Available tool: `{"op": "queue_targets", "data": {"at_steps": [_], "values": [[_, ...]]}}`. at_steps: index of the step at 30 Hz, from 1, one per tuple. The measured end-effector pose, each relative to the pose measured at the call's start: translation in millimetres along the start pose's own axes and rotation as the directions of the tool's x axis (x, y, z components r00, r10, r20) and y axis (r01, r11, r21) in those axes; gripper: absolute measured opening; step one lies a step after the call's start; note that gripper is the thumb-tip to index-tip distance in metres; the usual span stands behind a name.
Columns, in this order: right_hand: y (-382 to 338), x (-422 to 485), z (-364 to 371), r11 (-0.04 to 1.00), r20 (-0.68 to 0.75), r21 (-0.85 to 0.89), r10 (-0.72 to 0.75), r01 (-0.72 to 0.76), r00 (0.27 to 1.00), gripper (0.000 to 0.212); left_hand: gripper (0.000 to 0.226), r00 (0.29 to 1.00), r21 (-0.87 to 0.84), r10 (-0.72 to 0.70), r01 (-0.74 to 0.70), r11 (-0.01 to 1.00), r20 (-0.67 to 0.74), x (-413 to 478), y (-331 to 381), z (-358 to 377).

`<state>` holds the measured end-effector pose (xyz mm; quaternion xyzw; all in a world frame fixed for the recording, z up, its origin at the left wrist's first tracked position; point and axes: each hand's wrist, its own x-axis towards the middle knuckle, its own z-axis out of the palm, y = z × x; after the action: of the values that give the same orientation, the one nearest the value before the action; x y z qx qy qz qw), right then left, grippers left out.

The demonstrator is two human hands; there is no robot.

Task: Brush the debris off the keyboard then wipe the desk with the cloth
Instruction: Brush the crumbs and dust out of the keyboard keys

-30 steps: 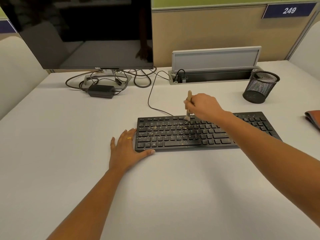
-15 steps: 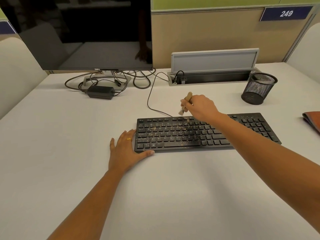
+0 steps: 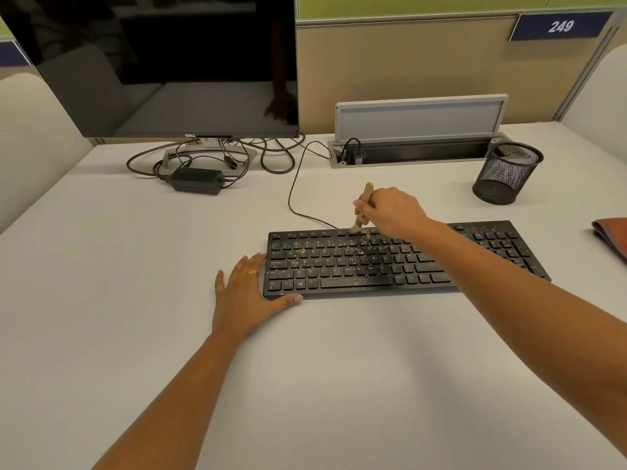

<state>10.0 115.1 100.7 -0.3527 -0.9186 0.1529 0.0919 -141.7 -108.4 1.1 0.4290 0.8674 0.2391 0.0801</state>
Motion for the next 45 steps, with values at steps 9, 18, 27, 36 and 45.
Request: {"op": "queue_targets", "data": {"at_steps": [9, 18, 27, 36, 45], "values": [[1.9, 3.0, -4.1, 0.994, -0.049, 0.077, 0.079, -0.075, 0.996, 0.044, 0.113, 1.0, -0.014, -0.012, 0.012, 1.0, 0.007, -2.6, 4.7, -2.8], [-0.9, 0.8, -3.7, 0.994, -0.034, 0.106, 0.042, -0.038, 0.999, 0.041, 0.114, 1.0, -0.013, -0.01, 0.01, 1.0, 0.013, -2.7, 3.1, -2.5], [1.4, -2.3, -4.4, 0.989, 0.006, 0.151, 0.004, -0.005, 1.0, 0.04, 0.11, 1.0, -0.014, -0.01, 0.01, 1.0, 0.007, -3.2, 5.5, -3.5], [6.7, -9.9, -11.7, 0.981, -0.089, -0.179, 0.06, -0.075, 0.994, 0.042, 0.113, 1.0, -0.009, -0.008, 0.008, 1.0, 0.01, -2.1, 2.0, -1.7], [5.1, -6.8, -4.3, 0.99, -0.083, 0.047, 0.138, -0.134, 0.987, 0.037, 0.117, 1.0, -0.006, -0.001, 0.001, 1.0, 0.004, -1.8, 0.8, -0.7]]}}
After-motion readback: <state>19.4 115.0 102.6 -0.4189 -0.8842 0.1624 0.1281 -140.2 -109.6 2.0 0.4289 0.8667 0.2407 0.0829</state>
